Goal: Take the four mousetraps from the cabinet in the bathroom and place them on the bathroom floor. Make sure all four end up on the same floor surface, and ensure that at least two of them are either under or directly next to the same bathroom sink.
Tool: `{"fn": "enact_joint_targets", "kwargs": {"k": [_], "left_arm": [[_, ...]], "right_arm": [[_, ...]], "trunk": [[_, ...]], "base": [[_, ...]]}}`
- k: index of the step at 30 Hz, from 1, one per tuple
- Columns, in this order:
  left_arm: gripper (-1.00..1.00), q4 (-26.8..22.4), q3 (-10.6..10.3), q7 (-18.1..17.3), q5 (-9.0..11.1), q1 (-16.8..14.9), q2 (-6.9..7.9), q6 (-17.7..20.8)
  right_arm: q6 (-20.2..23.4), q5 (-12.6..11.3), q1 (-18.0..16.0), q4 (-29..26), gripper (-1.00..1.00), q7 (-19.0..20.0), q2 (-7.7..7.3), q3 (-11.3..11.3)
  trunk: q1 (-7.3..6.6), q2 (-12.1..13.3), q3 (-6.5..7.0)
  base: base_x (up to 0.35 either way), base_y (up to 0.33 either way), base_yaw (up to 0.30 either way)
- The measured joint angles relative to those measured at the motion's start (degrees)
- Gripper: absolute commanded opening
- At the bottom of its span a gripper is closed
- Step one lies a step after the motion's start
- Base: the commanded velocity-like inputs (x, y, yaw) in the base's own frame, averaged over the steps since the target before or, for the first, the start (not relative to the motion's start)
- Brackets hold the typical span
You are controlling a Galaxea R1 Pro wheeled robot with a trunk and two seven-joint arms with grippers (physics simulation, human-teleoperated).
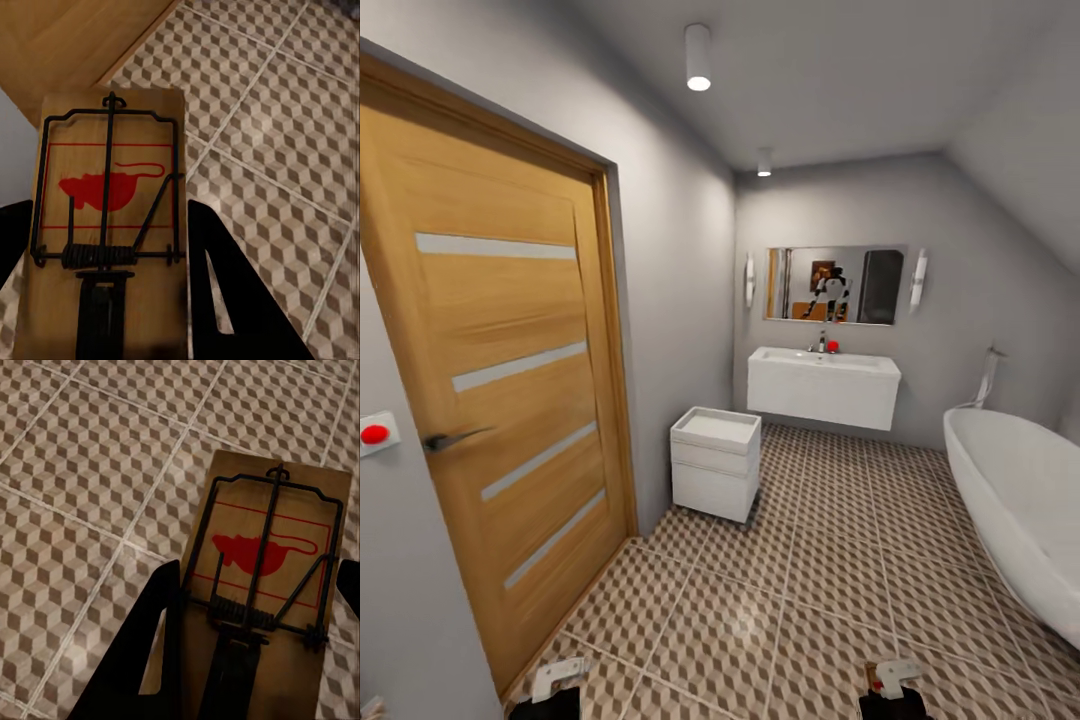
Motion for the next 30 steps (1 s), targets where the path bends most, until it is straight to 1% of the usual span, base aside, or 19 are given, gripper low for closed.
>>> {"fn": "enact_joint_targets", "kwargs": {"k": [13, 18, 30], "left_arm": [[-1.00, 0.0, 0.0, 0.2, 0.0, 0.0, 0.01, 0.0], [-1.00, 0.0, 0.0, 0.2, 0.0, 0.0, 0.02, 0.0], [-1.00, 0.0, 0.0, 0.3, -0.1, 0.0, -0.08, 0.1]], "right_arm": [[0.0, 0.0, 0.0, 0.0, -1.00, 0.0, 0.00, 0.0], [0.0, 0.0, 0.0, 0.0, -1.00, 0.0, 0.01, 0.0], [0.0, 0.0, 0.0, 0.0, -1.00, 0.0, 0.01, 0.0]], "trunk": [[0.00, 0.0, 0.26], [0.00, 0.0, 0.29], [0.00, 0.0, 0.29]], "base": [[0.316, -0.097, -0.267], [0.316, -0.106, -0.060], [0.316, -0.141, -0.007]]}}
